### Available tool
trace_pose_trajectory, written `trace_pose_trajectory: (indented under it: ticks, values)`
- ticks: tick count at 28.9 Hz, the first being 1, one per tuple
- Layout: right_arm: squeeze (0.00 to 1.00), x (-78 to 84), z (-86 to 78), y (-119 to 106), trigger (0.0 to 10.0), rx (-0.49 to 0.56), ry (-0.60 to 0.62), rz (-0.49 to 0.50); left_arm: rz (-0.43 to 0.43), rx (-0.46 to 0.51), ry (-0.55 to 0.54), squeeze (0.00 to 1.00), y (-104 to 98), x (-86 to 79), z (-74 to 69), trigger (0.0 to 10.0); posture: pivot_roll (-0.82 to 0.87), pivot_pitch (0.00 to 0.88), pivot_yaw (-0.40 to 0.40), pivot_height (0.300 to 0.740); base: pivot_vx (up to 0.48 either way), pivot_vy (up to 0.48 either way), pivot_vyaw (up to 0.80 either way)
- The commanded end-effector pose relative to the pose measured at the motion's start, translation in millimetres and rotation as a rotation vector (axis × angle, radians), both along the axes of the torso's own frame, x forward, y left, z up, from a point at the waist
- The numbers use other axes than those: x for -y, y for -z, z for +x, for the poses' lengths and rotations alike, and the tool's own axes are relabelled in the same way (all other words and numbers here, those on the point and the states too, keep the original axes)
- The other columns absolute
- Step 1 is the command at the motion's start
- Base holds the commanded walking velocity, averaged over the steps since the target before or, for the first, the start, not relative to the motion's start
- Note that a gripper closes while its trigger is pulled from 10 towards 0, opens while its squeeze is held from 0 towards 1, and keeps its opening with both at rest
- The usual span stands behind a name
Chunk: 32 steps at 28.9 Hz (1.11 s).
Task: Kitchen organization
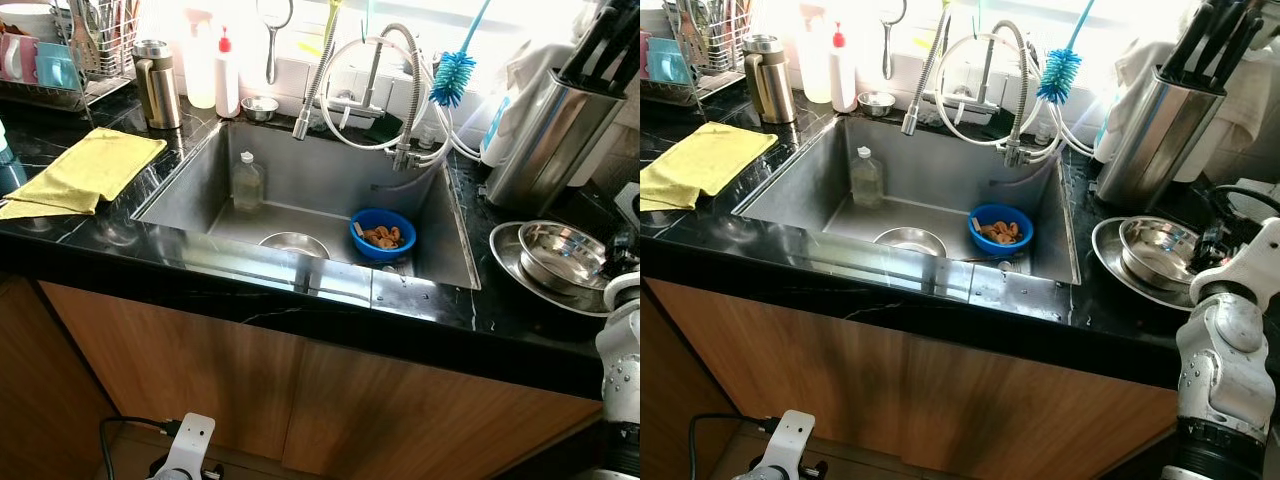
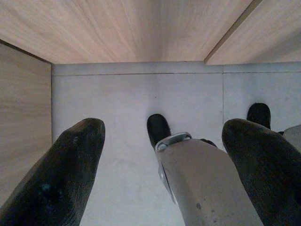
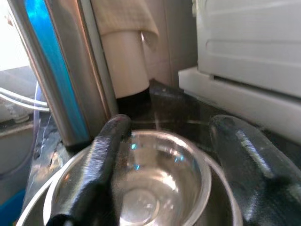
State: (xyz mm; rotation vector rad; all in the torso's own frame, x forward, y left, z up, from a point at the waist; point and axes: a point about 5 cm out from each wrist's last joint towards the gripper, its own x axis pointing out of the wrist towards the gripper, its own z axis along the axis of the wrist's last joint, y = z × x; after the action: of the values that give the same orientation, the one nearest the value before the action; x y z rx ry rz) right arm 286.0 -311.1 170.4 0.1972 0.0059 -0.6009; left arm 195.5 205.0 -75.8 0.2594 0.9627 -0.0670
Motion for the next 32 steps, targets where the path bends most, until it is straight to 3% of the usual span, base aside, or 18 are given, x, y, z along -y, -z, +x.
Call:
trace_pose_trajectory:
  ticks: [1, 10, 19, 32]
  values:
    - [0.00, 4.9, -3.7, -3.2, 10.0, 0.016, 0.034, 0.031, 0.005, -0.016, 0.029, 0.00, 1.5, 1.4, -2.3, 10.0, 0.16, 0.000, -0.145, 0.736, 0.000, 0.000, 0.00]
    - [0.00, 5.2, 4.1, 2.1, 10.0, 0.021, 0.069, 0.141, 0.002, -0.011, 0.016, 0.00, 0.6, 1.1, -0.5, 10.0, 0.17, 0.000, -0.145, 0.736, 0.000, 0.000, 0.00]
    - [0.00, 10.4, 4.4, -0.9, 10.0, 0.038, 0.139, 0.169, 0.002, -0.009, 0.010, 0.00, 0.2, 1.2, 0.4, 10.0, 0.17, 0.000, -0.143, 0.736, 0.000, 0.000, 0.00]
    - [0.00, 14.6, 1.7, 15.3, 10.0, -0.028, 0.173, 0.192, -0.004, -0.008, 0.005, 0.00, -0.3, 1.5, 1.4, 10.0, 0.17, 0.000, -0.143, 0.736, 0.000, 0.000, 0.00]
